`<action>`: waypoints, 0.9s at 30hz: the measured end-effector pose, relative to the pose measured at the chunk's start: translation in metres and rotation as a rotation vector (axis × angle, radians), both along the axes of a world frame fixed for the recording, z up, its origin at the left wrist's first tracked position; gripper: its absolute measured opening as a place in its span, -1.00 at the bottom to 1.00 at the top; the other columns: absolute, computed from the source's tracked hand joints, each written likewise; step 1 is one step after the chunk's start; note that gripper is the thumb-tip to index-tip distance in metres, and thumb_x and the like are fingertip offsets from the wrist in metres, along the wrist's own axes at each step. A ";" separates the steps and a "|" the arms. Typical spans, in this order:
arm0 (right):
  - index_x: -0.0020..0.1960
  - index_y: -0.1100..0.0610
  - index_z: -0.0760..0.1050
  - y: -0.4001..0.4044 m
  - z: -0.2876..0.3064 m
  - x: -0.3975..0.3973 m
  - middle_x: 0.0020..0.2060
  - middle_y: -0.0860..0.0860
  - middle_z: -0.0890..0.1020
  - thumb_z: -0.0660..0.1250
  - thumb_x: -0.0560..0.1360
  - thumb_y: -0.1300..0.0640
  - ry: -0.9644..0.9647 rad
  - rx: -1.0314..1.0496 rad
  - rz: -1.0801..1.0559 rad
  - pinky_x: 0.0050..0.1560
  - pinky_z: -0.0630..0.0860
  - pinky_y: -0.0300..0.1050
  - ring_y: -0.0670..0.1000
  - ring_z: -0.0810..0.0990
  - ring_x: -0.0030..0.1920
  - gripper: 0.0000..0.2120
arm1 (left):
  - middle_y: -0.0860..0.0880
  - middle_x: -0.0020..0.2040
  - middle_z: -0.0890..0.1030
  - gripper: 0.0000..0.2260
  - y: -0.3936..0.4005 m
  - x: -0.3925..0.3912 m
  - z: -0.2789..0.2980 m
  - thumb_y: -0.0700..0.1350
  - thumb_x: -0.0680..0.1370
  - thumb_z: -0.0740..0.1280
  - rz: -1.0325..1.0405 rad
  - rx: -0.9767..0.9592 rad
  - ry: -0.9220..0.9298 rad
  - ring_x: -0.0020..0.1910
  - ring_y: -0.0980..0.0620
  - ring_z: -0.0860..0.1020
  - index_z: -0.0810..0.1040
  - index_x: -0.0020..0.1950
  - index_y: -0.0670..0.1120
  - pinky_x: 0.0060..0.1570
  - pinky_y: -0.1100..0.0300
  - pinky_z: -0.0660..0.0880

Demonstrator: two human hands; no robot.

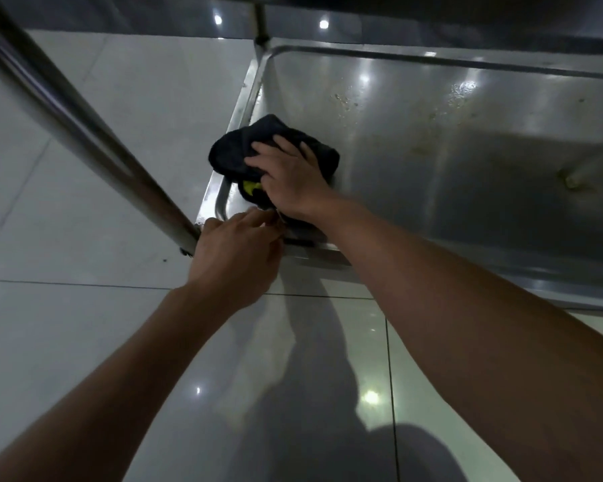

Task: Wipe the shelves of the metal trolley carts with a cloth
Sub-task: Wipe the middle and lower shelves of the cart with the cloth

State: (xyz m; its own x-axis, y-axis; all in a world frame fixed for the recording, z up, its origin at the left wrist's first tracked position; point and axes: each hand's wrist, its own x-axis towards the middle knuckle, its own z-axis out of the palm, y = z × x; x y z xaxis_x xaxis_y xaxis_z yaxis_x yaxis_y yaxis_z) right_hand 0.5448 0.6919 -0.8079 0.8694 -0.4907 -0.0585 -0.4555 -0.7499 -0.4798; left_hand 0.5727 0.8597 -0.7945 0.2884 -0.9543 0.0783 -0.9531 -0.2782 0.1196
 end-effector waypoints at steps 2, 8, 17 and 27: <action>0.48 -0.10 0.38 -0.002 -0.001 0.002 0.57 -0.12 0.23 0.08 0.61 0.14 -0.007 0.014 0.012 0.56 -0.21 0.11 -0.03 0.00 0.60 -0.54 | 0.13 0.29 0.56 -0.66 0.003 0.000 0.001 -0.02 0.65 0.12 0.000 0.010 -0.004 0.17 0.04 0.57 0.55 0.35 0.09 -0.04 0.06 0.38; 0.44 -0.14 0.41 -0.017 -0.014 -0.030 0.55 -0.14 0.26 0.05 0.62 0.08 -0.084 -0.056 -0.119 0.57 -0.16 0.11 -0.02 0.05 0.59 -0.57 | 0.16 0.23 0.58 -0.67 -0.005 -0.001 0.012 0.03 0.65 0.05 0.010 0.067 -0.066 0.22 0.04 0.52 0.60 0.19 0.14 -0.03 0.07 0.31; 0.42 -0.13 0.44 -0.083 -0.015 -0.158 0.54 -0.13 0.30 0.09 0.59 0.06 -0.071 -0.100 -0.418 0.57 -0.12 0.08 -0.01 0.10 0.58 -0.57 | 0.02 0.04 0.65 -0.66 -0.062 0.004 0.011 0.10 0.52 0.11 0.030 0.014 -0.100 0.04 -0.08 0.58 0.66 -0.08 0.04 0.04 -0.03 0.41; 0.44 0.03 0.46 -0.131 0.000 -0.310 0.53 0.04 0.33 0.04 0.51 0.03 0.020 -0.153 -0.806 0.54 0.04 0.25 0.16 0.19 0.55 -0.47 | 0.11 0.00 0.63 -0.65 -0.083 0.013 -0.004 0.09 0.54 0.08 -0.008 -0.008 -0.078 -0.02 -0.02 0.58 0.65 -0.13 0.09 -0.04 0.03 0.39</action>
